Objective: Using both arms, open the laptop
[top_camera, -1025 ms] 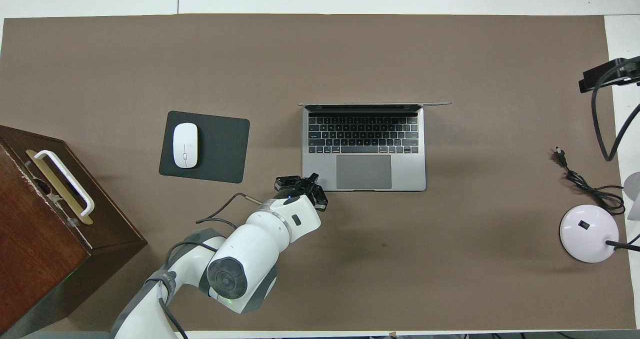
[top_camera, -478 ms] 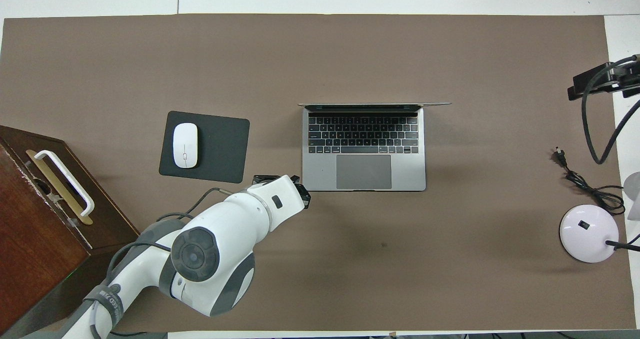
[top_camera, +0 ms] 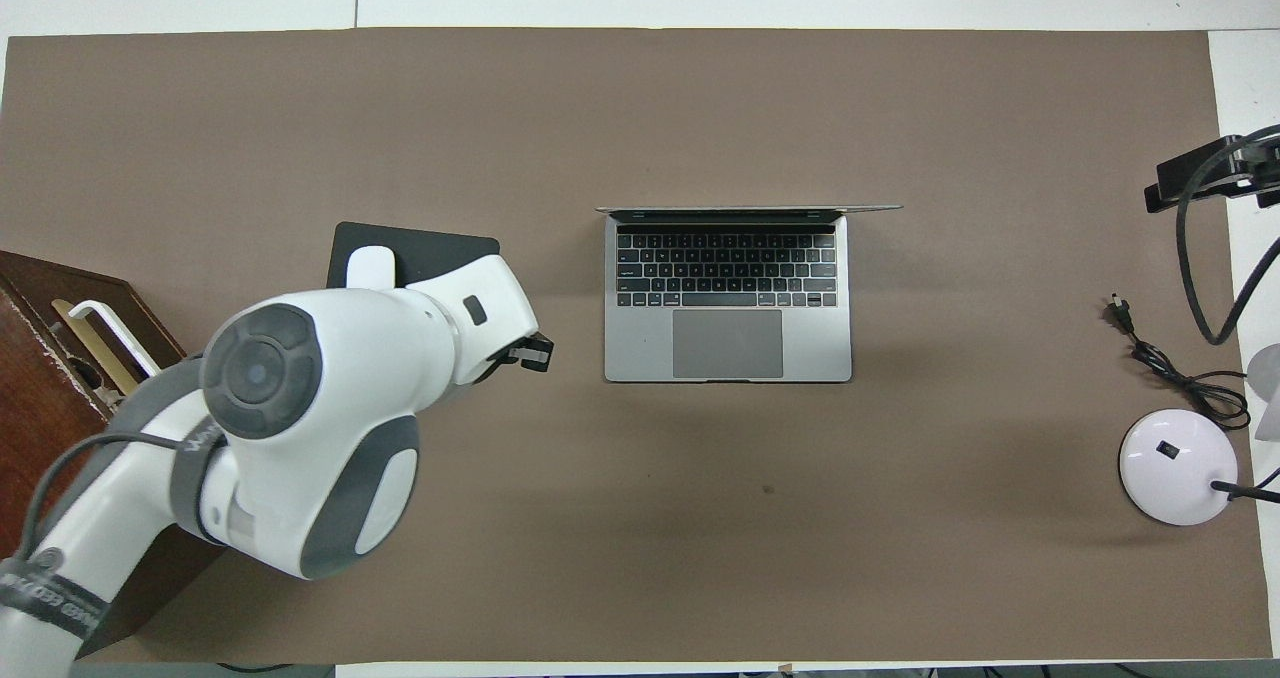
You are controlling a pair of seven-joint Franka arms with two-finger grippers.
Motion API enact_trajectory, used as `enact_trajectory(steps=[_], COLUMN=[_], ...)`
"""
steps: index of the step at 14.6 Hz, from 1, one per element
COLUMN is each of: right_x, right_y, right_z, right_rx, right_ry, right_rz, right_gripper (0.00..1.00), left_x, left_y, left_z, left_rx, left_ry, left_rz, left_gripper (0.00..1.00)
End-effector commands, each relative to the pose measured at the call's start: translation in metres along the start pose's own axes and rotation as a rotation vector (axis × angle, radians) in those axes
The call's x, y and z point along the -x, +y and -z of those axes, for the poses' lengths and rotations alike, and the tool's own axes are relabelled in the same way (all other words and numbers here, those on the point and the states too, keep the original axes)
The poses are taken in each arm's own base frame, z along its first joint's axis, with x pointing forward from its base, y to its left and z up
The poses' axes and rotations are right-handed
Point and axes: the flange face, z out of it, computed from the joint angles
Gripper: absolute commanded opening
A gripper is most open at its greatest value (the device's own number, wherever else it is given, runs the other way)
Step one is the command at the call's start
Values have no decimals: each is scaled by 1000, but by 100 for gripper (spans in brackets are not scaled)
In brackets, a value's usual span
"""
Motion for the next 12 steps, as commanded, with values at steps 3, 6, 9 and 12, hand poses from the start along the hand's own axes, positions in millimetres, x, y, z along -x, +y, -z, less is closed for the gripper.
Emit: enact_trajectory(steps=[3, 6, 9, 12], right_x=[7, 7, 7, 7], right_y=[-3, -3, -3, -3], right_z=[-1, -1, -1, -4], right_rx=[-18, -18, -17, -17], right_ry=[-3, -3, -2, -6], right_rz=[-17, -17, -17, -17], right_gripper=[100, 100, 100, 100], left_x=[5, 6, 3, 2], left_y=[-70, -106, -136, -161], left_z=[49, 73, 96, 112], left_rx=[-76, -96, -105, -167], left_ry=[-112, -131, -136, -132], left_rz=[66, 131, 193, 210], left_gripper=[0, 6, 80, 100])
